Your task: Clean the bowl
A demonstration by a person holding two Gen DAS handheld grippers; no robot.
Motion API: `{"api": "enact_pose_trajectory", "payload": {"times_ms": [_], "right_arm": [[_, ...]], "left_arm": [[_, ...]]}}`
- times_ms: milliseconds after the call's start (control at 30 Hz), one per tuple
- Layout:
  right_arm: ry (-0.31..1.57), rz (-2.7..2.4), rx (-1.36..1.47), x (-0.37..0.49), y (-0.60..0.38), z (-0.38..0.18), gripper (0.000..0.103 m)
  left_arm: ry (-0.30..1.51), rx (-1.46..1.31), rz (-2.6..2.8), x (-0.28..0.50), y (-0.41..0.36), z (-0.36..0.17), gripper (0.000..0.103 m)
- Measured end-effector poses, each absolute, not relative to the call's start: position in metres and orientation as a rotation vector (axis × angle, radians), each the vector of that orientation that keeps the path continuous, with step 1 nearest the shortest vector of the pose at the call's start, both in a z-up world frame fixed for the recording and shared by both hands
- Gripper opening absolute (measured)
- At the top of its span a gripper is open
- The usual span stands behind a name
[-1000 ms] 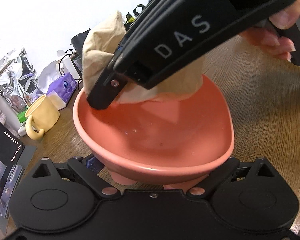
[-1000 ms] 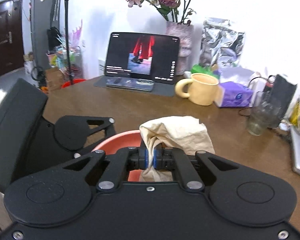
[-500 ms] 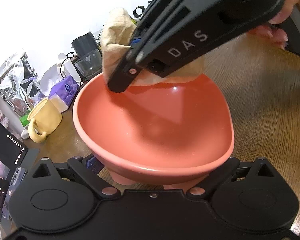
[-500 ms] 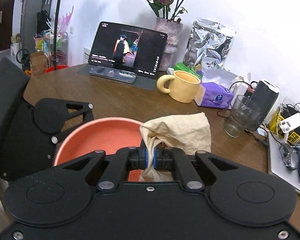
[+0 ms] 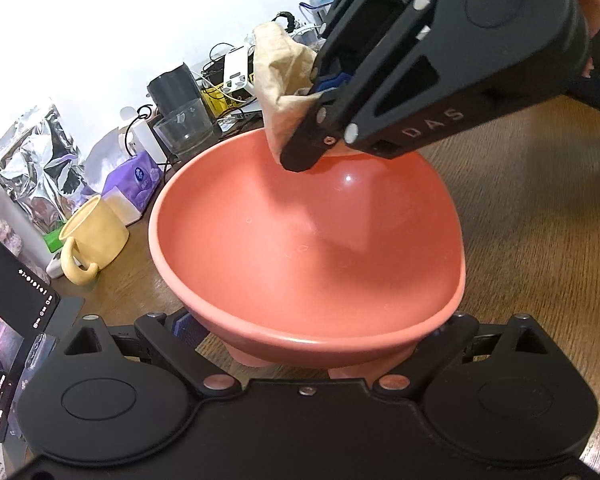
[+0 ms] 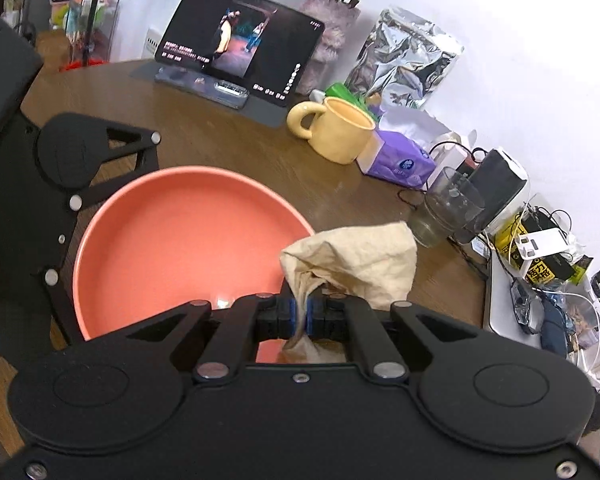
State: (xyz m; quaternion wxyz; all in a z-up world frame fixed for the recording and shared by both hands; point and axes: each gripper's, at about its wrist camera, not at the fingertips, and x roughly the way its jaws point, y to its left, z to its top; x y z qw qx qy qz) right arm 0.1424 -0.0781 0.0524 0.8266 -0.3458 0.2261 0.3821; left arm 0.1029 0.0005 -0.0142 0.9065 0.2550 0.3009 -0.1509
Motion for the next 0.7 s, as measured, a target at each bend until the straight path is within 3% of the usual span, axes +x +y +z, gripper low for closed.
{"api": "enact_pose_trajectory", "payload": {"times_ms": [700], "right_arm": [[0.676, 0.789, -0.83, 0.1323, -0.0766, 0.0458, 0.005]], "left_arm": [[0.619, 0.537, -0.311, 0.1028, -0.0028, -0.0138, 0.095]]}}
